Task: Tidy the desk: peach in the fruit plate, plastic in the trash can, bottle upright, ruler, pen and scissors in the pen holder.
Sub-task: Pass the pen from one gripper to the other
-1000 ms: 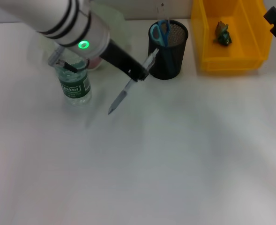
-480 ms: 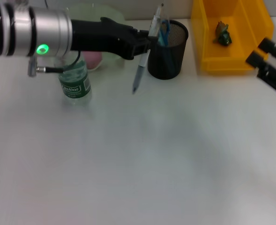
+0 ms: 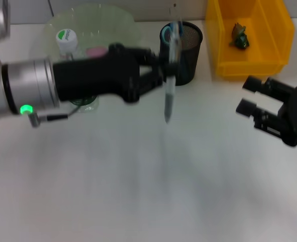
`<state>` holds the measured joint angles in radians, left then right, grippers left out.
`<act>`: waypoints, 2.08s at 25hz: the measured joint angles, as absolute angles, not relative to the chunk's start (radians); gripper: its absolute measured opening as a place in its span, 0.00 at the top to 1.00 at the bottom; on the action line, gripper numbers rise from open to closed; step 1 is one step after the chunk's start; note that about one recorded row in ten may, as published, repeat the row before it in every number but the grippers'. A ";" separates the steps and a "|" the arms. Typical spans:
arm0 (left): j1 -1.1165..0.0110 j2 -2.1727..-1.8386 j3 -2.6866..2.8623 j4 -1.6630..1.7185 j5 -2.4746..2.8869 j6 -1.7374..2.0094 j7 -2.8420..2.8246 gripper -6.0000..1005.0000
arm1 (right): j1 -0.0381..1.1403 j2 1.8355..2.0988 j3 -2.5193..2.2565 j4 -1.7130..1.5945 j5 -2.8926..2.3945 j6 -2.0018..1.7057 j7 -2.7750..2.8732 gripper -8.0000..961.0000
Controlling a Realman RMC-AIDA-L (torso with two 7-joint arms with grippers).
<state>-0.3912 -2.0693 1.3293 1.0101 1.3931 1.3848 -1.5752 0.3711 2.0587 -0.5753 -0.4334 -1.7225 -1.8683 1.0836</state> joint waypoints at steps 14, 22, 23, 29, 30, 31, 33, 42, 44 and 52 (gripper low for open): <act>-0.421 -2.073 1.336 0.694 1.267 1.626 -1.191 0.81 | 0.420 2.066 -0.604 -0.503 -1.855 -1.924 1.146 0.36; -0.455 -2.074 1.348 0.611 1.249 1.653 -1.130 0.81 | 0.475 2.075 -0.654 -0.512 -1.856 -1.916 1.172 0.36; -0.457 -2.074 1.350 0.611 1.249 1.654 -1.129 0.81 | 0.480 2.076 -0.660 -0.514 -1.856 -1.913 1.173 0.36; -0.460 -2.074 1.353 0.610 1.250 1.663 -1.129 0.81 | 0.506 2.078 -0.690 -0.511 -1.856 -1.902 1.174 0.36; -0.460 -2.074 1.353 0.610 1.249 1.663 -1.128 0.81 | 0.509 2.079 -0.692 -0.510 -1.856 -1.897 1.174 0.36; -0.461 -2.075 1.353 0.610 1.249 1.664 -1.127 0.81 | 0.511 2.079 -0.693 -0.510 -1.856 -1.893 1.174 0.36; -0.462 -2.076 1.356 0.609 1.249 1.665 -1.126 0.81 | 0.516 2.080 -0.709 -0.509 -1.854 -1.884 1.174 0.36; -0.465 -2.075 1.364 0.609 1.247 1.672 -1.118 0.81 | 0.531 2.082 -0.756 -0.514 -1.845 -1.869 1.173 0.36; -0.465 -2.075 1.364 0.609 1.247 1.671 -1.118 0.81 | 0.531 2.082 -0.756 -0.514 -1.845 -1.869 1.173 0.36; -0.473 -2.075 1.364 0.609 1.247 1.665 -1.117 0.81 | 0.533 2.082 -0.753 -0.514 -1.845 -1.868 1.166 0.46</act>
<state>-0.4726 -2.0754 1.3637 0.6090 1.2471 1.6650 -1.1167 0.5330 2.0816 -0.7533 -0.5139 -1.8452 -1.8682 1.1656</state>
